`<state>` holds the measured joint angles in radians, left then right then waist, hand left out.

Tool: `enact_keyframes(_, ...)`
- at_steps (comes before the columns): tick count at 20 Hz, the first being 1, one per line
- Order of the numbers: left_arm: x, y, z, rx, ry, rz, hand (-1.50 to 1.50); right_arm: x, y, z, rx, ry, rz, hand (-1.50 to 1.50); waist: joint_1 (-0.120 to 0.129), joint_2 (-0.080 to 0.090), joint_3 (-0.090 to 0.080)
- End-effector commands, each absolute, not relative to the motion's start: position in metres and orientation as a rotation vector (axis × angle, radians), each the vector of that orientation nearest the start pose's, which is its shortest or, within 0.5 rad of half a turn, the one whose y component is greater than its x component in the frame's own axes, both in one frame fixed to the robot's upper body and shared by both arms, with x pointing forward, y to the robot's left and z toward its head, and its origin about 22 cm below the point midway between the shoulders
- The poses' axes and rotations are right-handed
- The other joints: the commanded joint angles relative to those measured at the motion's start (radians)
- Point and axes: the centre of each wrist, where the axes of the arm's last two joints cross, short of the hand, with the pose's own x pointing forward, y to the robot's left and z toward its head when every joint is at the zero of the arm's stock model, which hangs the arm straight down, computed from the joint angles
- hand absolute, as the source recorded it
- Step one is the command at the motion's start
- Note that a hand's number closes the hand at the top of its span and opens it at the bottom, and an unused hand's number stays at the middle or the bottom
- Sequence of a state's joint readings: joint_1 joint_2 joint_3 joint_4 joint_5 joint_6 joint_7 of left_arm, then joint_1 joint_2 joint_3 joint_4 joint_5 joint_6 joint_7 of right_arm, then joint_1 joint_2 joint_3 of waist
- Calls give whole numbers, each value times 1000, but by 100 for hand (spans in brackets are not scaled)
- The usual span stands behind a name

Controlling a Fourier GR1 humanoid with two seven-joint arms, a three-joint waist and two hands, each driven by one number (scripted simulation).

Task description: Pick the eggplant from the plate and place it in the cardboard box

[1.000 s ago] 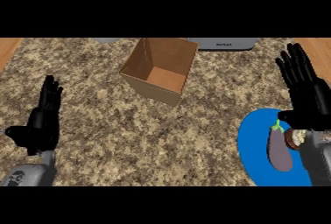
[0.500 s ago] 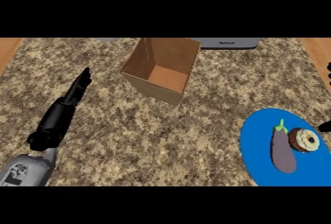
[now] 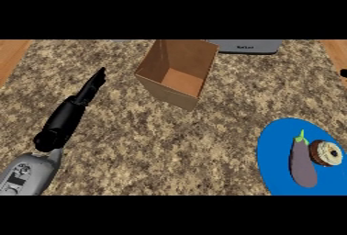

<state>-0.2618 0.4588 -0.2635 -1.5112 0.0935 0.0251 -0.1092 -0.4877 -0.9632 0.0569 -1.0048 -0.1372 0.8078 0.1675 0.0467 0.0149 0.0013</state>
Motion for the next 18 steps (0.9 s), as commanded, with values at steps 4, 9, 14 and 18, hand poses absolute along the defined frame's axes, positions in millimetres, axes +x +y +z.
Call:
enact_keyframes(4,300,252,71,44,-1761,-580,0,361,-420,197,-78,-721,1236,-150,11,-3,-1)
enact_keyframes(9,294,260,55,73,-1757,-571,0,393,-364,203,-87,-610,1397,-150,0,-7,-3)
enact_keyframes(14,302,257,60,89,-1753,-562,0,408,-332,184,-78,-498,1477,-150,-27,-11,-3)
enact_keyframes(18,292,269,74,91,-1752,-559,0,421,-316,166,-65,-442,1445,-150,-26,-14,-2)
